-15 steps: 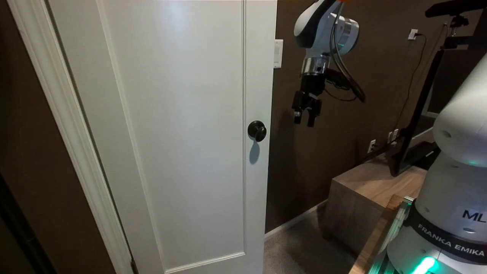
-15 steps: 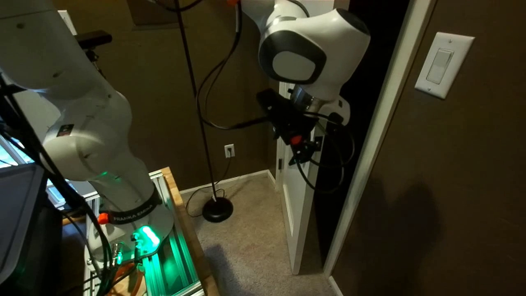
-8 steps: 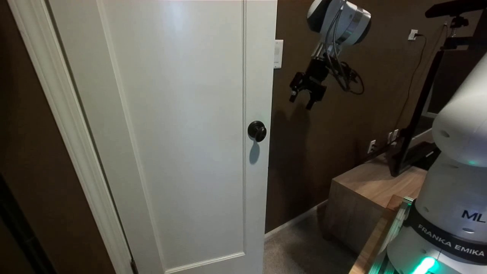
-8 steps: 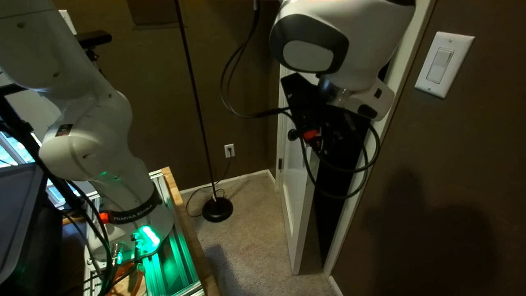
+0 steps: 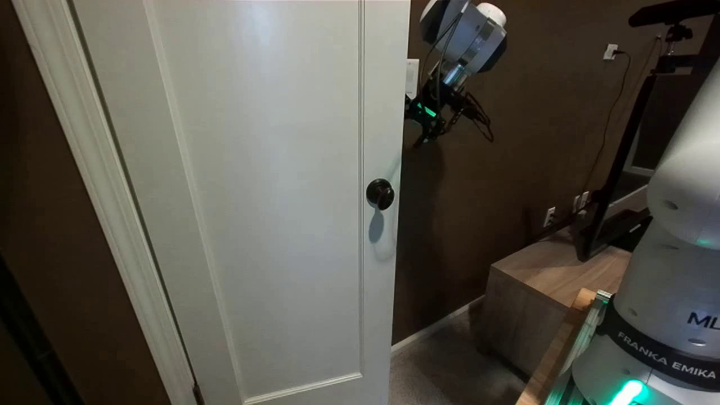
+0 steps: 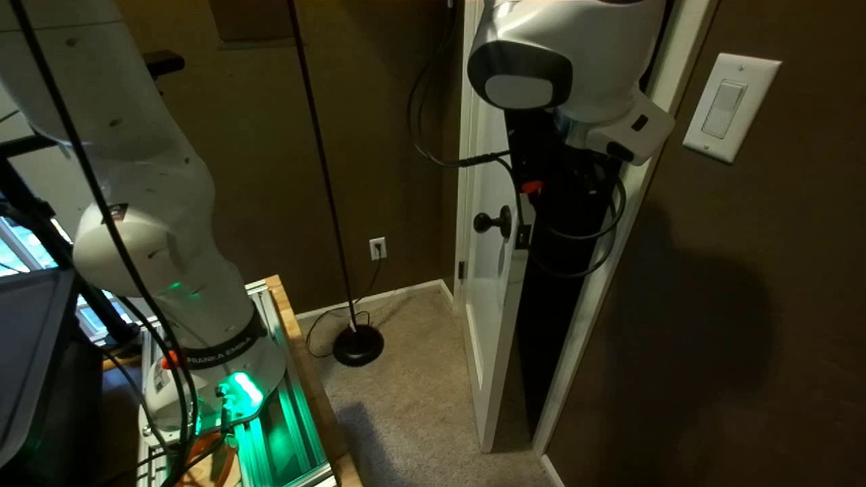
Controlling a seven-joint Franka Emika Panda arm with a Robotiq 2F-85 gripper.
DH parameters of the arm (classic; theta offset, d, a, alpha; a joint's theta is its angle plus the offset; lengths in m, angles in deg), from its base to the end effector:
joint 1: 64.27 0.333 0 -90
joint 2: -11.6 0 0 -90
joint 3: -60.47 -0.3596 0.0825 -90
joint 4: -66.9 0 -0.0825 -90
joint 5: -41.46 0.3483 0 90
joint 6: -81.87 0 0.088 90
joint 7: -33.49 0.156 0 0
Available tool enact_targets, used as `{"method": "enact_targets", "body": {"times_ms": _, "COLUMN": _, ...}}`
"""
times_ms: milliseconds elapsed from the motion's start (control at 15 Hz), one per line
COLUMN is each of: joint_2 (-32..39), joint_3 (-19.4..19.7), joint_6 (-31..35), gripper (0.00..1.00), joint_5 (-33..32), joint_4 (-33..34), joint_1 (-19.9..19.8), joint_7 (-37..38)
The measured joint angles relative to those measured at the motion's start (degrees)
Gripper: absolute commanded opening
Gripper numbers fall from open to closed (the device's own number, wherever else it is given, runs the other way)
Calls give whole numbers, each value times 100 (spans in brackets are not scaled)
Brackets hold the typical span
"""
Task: Open the door
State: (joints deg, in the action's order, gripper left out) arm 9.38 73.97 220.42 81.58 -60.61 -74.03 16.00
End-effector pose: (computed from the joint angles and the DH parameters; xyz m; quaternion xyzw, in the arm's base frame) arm 0.4934 -0.1868 0.4368 -0.9192 0.2763 -0.1905 0.2059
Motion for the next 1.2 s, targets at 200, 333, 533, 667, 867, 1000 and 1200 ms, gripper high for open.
{"method": "enact_targets", "body": {"times_ms": 200, "joint_2": 155, "joint_3": -90, "joint_6": -8, "gripper": 100, "joint_5": 332, "joint_4": 99, "joint_1": 22, "joint_7": -132}}
{"method": "enact_targets", "body": {"times_ms": 333, "joint_2": 189, "joint_3": -130, "joint_6": -212, "gripper": 100, "joint_5": 435, "joint_4": 113, "joint_1": 22, "joint_7": -331}}
{"method": "enact_targets", "body": {"times_ms": 533, "joint_2": 213, "joint_3": -137, "joint_6": -656, "gripper": 100, "joint_5": 355, "joint_4": 124, "joint_1": 6, "joint_7": -516}}
{"method": "enact_targets", "body": {"times_ms": 667, "joint_2": 199, "joint_3": -125, "joint_6": -974, "gripper": 100, "joint_5": 122, "joint_4": 123, "joint_1": -22, "joint_7": -557}}
{"method": "enact_targets", "body": {"times_ms": 867, "joint_2": 165, "joint_3": -100, "joint_6": -1474, "gripper": 100, "joint_5": -352, "joint_4": 125, "joint_1": -77, "joint_7": -605}}
{"method": "enact_targets", "body": {"times_ms": 1000, "joint_2": 135, "joint_3": -88, "joint_6": -1807, "gripper": 100, "joint_5": -533, "joint_4": 119, "joint_1": -92, "joint_7": -792}}
{"method": "enact_targets", "body": {"times_ms": 1200, "joint_2": 59, "joint_3": -85, "joint_6": -2200, "gripper": 100, "joint_5": -558, "joint_4": 31, "joint_1": -94, "joint_7": -1315}}
